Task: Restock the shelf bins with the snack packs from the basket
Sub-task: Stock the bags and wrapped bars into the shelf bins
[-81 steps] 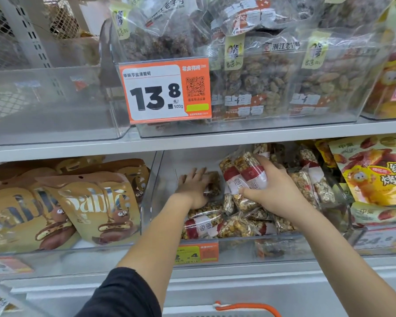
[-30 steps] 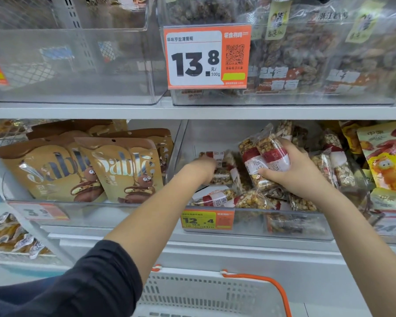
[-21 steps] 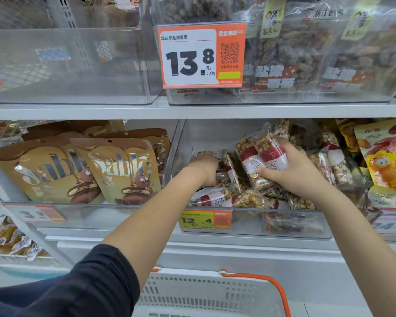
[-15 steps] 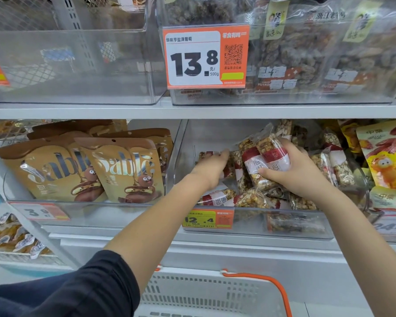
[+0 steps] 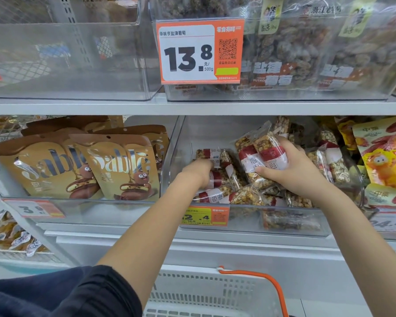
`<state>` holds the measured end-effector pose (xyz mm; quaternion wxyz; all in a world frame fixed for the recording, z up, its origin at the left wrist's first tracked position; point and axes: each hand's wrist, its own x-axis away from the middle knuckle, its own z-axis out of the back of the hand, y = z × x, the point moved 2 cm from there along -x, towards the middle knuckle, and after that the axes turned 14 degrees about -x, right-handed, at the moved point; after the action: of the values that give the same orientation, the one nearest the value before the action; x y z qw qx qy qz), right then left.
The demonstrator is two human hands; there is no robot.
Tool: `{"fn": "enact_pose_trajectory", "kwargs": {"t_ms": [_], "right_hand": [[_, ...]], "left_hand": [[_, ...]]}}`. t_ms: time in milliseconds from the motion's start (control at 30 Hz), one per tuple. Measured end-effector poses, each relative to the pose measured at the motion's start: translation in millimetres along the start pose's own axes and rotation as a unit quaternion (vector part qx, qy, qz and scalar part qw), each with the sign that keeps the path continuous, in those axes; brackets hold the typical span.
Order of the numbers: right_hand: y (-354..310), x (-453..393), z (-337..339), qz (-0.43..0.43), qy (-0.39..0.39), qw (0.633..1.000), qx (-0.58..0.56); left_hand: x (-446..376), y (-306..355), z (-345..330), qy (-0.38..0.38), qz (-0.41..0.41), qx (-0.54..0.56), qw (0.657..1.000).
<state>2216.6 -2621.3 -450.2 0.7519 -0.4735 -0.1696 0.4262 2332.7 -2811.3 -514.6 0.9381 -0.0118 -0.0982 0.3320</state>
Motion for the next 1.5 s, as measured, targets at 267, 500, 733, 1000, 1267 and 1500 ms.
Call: {"fn": "enact_pose_trajectory", "kwargs": {"t_ms": [267, 500, 733, 1000, 1267, 1500], "right_hand": [[4, -2, 0, 0.009, -0.005, 1.0, -0.017], [4, -1, -1, 0.008, -0.004, 1.0, -0.018], [1, 0, 0, 0.011, -0.007, 1.0, -0.012], [5, -2, 1, 0.006, -0.01, 1.0, -0.009], [6, -3, 1, 0.012, -0.013, 1.0, -0.003], [5, -2, 2, 0.013, -0.011, 1.0, -0.009]], "left_hand": [[19, 4, 12, 0.026, 0.057, 0.129, 0.99], [13, 7, 5, -0.044, -0.043, 0.143, 0.988], [15, 8, 12, 0.02, -0.153, -0.073, 0.985], [-6, 9, 22, -0.108, -0.015, -0.267, 0.958], [1, 5, 28, -0.137, -0.055, -0.297, 0.943], [-2, 24, 44, -0.113, -0.004, 0.191, 0.975]]}}
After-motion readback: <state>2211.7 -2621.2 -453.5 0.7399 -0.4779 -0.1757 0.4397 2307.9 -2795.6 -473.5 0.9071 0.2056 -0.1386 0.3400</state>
